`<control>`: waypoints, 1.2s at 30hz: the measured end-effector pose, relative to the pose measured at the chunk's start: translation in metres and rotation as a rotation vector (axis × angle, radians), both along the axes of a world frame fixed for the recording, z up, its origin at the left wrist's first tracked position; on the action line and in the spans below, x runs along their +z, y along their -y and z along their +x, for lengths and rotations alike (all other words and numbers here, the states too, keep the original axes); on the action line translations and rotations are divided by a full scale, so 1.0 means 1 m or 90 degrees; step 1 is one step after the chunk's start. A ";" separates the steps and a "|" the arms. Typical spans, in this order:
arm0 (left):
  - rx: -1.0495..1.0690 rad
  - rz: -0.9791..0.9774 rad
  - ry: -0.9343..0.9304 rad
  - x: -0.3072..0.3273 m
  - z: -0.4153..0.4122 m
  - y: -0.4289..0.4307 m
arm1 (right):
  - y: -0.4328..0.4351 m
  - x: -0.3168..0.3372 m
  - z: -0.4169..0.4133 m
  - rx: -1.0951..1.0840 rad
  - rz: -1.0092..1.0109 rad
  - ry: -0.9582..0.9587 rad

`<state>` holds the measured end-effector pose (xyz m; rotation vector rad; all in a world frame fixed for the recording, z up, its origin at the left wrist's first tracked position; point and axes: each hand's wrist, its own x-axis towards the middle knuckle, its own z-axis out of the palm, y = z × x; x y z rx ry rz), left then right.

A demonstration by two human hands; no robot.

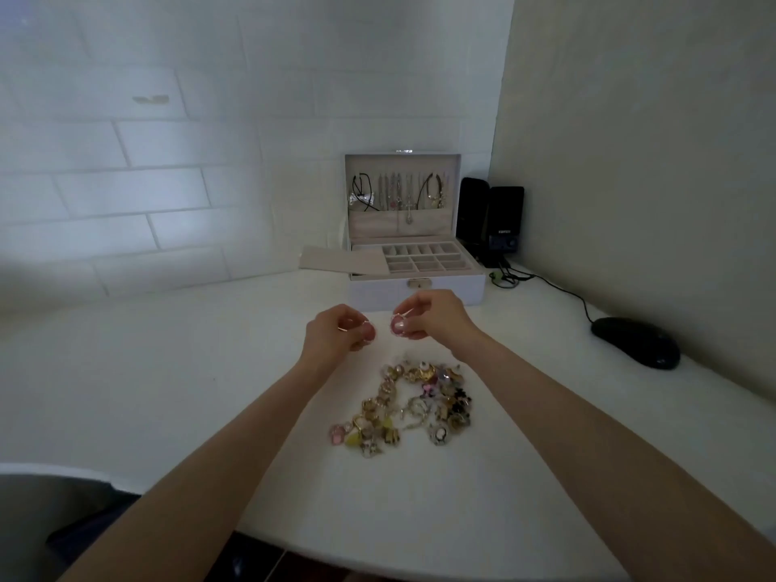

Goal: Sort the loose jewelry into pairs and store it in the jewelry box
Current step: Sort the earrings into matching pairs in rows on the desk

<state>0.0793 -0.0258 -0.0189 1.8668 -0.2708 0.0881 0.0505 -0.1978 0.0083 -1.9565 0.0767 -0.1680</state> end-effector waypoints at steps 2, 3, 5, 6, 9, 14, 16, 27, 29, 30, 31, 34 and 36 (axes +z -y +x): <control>-0.002 0.025 0.007 -0.003 0.014 0.006 | 0.002 -0.005 0.016 -0.014 0.004 -0.021; 0.003 0.047 0.009 -0.006 0.020 0.009 | 0.004 -0.008 0.023 -0.018 -0.002 -0.029; 0.033 0.100 0.015 -0.011 0.033 0.014 | 0.007 -0.015 0.035 -0.029 -0.014 -0.040; 0.045 0.118 0.019 -0.014 0.038 0.016 | 0.008 -0.019 0.040 -0.038 -0.018 -0.044; 0.047 0.151 0.034 -0.022 0.051 0.023 | 0.009 -0.028 0.055 -0.071 -0.049 -0.032; 0.046 0.163 0.055 -0.026 0.066 0.026 | 0.003 -0.035 0.071 -0.086 -0.047 0.004; 0.047 0.155 0.056 -0.026 0.070 0.027 | 0.003 -0.038 0.074 -0.092 -0.049 0.017; 0.050 0.118 0.072 -0.031 0.073 0.028 | 0.007 -0.043 0.082 -0.084 -0.068 0.010; 0.040 0.138 0.082 -0.032 0.072 0.028 | 0.008 -0.042 0.081 -0.078 -0.076 0.005; 0.039 0.144 0.086 -0.031 0.071 0.028 | 0.009 -0.041 0.080 -0.074 -0.079 0.005; 0.039 0.147 0.088 -0.031 0.070 0.027 | 0.009 -0.041 0.080 -0.069 -0.083 0.007; 0.043 0.152 0.093 -0.031 0.069 0.027 | 0.009 -0.041 0.079 -0.055 -0.108 0.014; 0.048 0.159 0.098 -0.030 0.069 0.028 | 0.009 -0.040 0.078 -0.056 -0.112 0.016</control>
